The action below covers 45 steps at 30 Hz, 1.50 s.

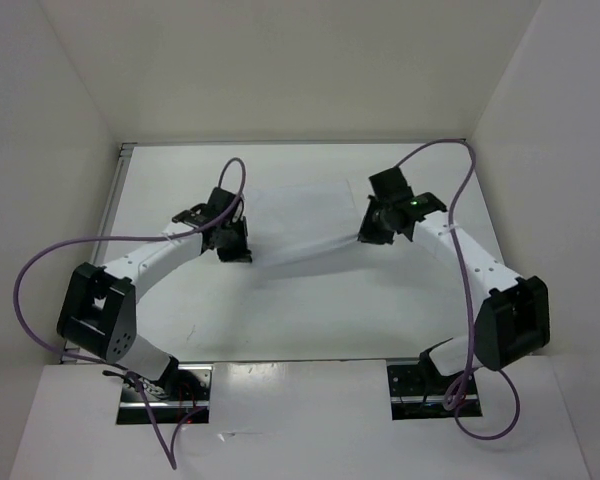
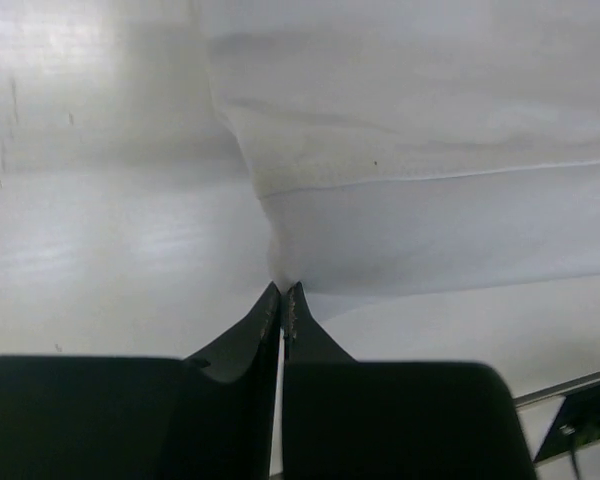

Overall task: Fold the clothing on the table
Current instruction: Fold the skirt

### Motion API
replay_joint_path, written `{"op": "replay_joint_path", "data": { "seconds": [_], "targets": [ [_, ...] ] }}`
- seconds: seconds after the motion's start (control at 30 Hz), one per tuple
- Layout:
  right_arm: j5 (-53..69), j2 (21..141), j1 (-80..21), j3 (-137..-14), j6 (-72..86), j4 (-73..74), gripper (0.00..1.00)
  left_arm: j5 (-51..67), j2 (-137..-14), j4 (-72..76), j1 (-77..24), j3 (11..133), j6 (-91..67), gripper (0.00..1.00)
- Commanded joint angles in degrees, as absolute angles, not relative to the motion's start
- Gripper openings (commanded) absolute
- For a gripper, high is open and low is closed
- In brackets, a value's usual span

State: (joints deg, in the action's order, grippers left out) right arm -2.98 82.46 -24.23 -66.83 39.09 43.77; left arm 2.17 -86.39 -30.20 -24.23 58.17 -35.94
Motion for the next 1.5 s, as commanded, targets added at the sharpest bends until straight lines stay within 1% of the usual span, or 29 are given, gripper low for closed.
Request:
{"op": "replay_joint_path", "data": {
  "seconds": [0.0, 0.07, 0.1, 0.17, 0.23, 0.27, 0.3, 0.33, 0.47, 0.6, 0.7, 0.8, 0.93, 1.27, 1.4, 1.47],
  "targets": [
    [-2.38, 80.51, -19.25, -69.08, 33.57, 43.51, 0.0, 5.52, -88.23, -28.48, -21.45, 63.36, -33.4, 0.0],
    [0.5, 79.89, -19.25, -68.56, 32.96, 43.51, 0.0, 7.81, -88.24, -28.48, -20.92, 63.37, -33.4, 0.0],
    [1.57, 78.59, -19.25, -66.81, 32.96, 43.51, 0.0, 10.35, -86.85, -28.48, -20.92, 61.45, -33.4, 0.0],
    [3.59, 73.76, -19.78, -64.61, 35.15, 44.03, 0.0, 12.56, -83.43, -26.99, -20.92, 58.46, -35.33, 0.0],
    [6.23, 69.72, -21.17, -60.83, 36.64, 45.78, 0.0, 16.24, -77.02, -26.98, -21.45, 53.99, -36.56, 0.0],
    [7.02, 65.69, -21.18, -58.56, 37.26, 46.92, 0.0, 17.13, -74.73, -27.59, -21.45, 52.66, -37.78, 0.0],
    [8.51, 63.74, -21.18, -57.4, 38.14, 48.06, 0.0, 17.92, -70.1, -28.21, -22.05, 51.6, -38.4, 0.0],
    [9.22, 60.24, -21.7, -56.35, 38.14, 50.43, 0.0, 18.45, -67.79, -29.95, -22.06, 50.72, -39.1, 0.0],
    [11.68, 54.16, -21.71, -53.01, 39.46, 56.15, 0.0, 19.95, -57.33, -34.53, -23.29, 48.96, -42.7, 0.0],
    [11.08, 53.53, -21.71, -53.69, 39.99, 58.01, 0.0, 18.72, -55.63, -34.81, -23.29, 50.18, -43.86, 0.0],
    [9.15, 57.56, -21.71, -55.19, 39.38, 56.26, 0.0, 17.84, -60.81, -32.53, -22.76, 51.58, -43.34, 0.0],
    [7.91, 62.9, -21.71, -56.6, 38.15, 53.8, 0.02, 16.79, -66.78, -30.07, -22.15, 52.82, -42.02, 0.0],
    [7.29, 68.63, -21.71, -58.27, 36.83, 50.63, 0.03, 13.54, -74.33, -29.53, -20.83, 55.28, -40.78, 0.0],
    [4.92, 79.8, -20.57, -63.02, 33.66, 45.1, 0.05, 11.7, -87.09, -26.89, -19.69, 62.22, -39.11, 0.0],
    [5.97, 84.01, -18.82, -64.15, 32.0, 42.28, 0.1, 10.46, -91.48, -26.37, -19.07, 62.84, -39.11, 0.0],
    [5.98, 87.09, -18.29, -65.56, 30.59, 40.7, 0.16, 9.93, -93.51, -26.37, -18.54, 63.72, -39.11, 0.0]
  ]
}}
